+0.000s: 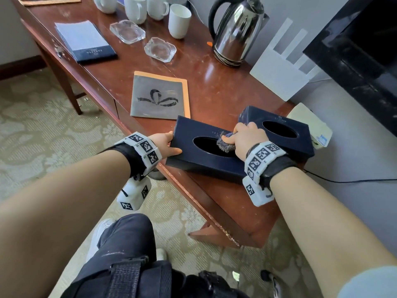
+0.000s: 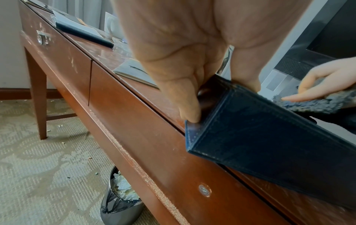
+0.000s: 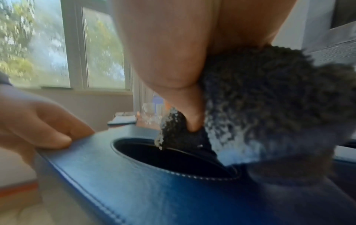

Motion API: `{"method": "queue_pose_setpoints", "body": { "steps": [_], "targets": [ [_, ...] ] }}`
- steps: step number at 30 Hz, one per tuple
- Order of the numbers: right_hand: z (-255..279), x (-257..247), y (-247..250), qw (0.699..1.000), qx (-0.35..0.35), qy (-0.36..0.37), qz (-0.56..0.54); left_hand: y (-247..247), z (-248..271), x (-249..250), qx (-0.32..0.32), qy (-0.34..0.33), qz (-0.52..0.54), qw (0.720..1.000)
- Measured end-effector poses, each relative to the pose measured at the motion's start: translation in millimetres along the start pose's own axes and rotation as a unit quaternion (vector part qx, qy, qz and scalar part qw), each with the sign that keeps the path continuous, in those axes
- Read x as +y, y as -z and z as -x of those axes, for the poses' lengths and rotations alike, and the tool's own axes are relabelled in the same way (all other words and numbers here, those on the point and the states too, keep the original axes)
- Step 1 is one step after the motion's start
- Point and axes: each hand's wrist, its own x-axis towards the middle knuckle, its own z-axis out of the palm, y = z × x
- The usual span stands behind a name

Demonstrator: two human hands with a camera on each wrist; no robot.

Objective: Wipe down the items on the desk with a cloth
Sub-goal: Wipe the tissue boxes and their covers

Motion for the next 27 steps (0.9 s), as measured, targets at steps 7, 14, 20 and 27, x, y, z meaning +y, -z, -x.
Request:
{"method": "queue_pose_setpoints", "body": {
  "steps": [7,14,20,27],
  "targets": [
    [26.4,-41.8,-32.0,0.994,0.071,0.081,0.016,-1.8,1.9,0.5,0.012,-0.003,0.001,1.000],
    [42.4,-10.1,-30.6,0.999,0.013,-0.025,0.025,-1.3,0.9,0.3,0.010,-0.006,-0.010,1.000],
    [19.5,-65.5,-28.0,0.997,0.056,0.026,-0.052,1.3,3.1,4.5,0.001,0.001,-0.038,0.999],
    [37.0,-24.4,-38.4,0.997,0.046,-0.066,-0.020,1.3,3.9,6.6,-0.002,0.006,-0.057,0.998]
  ]
}}
